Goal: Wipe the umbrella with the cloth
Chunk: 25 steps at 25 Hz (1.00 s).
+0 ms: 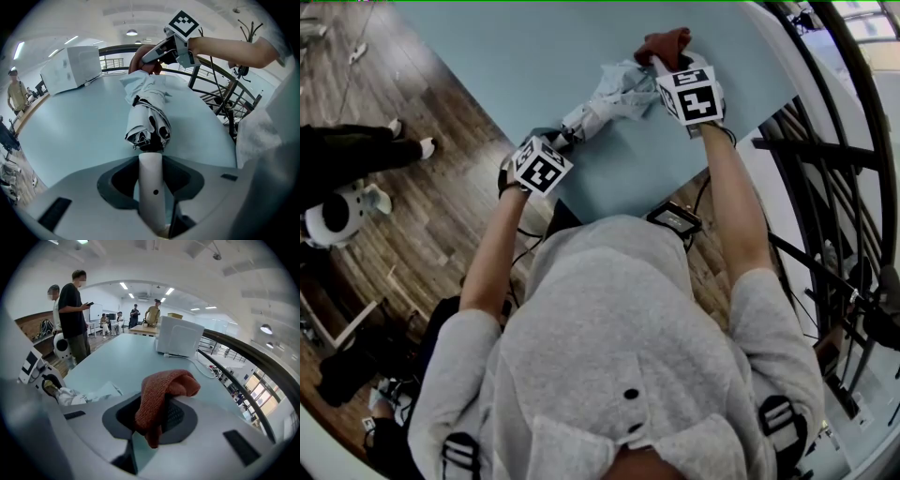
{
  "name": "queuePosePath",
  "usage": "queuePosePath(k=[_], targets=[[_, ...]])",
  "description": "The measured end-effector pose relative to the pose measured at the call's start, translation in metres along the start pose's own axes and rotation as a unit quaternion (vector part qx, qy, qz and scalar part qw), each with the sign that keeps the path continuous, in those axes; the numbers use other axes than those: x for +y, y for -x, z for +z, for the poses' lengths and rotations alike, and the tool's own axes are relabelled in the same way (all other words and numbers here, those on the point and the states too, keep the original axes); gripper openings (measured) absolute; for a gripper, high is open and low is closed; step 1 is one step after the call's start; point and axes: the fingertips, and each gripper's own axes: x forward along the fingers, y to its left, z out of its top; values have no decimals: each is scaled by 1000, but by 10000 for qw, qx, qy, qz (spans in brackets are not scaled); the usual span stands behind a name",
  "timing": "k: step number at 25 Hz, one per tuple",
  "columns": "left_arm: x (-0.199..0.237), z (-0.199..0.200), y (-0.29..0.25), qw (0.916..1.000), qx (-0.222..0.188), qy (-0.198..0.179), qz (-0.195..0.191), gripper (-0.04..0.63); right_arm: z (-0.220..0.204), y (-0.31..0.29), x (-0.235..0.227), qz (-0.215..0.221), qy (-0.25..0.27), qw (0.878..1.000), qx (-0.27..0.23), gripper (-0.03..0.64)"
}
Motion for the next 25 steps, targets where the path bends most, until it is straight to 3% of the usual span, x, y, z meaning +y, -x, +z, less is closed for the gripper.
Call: queuePosePath(k=[7, 25], targets=[[2, 0, 1, 10000, -13, 7, 26, 161, -10, -16, 56, 849, 592, 9934, 490, 78], [3, 2, -1, 10000, 13, 1, 31, 161, -17, -13, 91, 1304, 1119, 9808, 918, 78]])
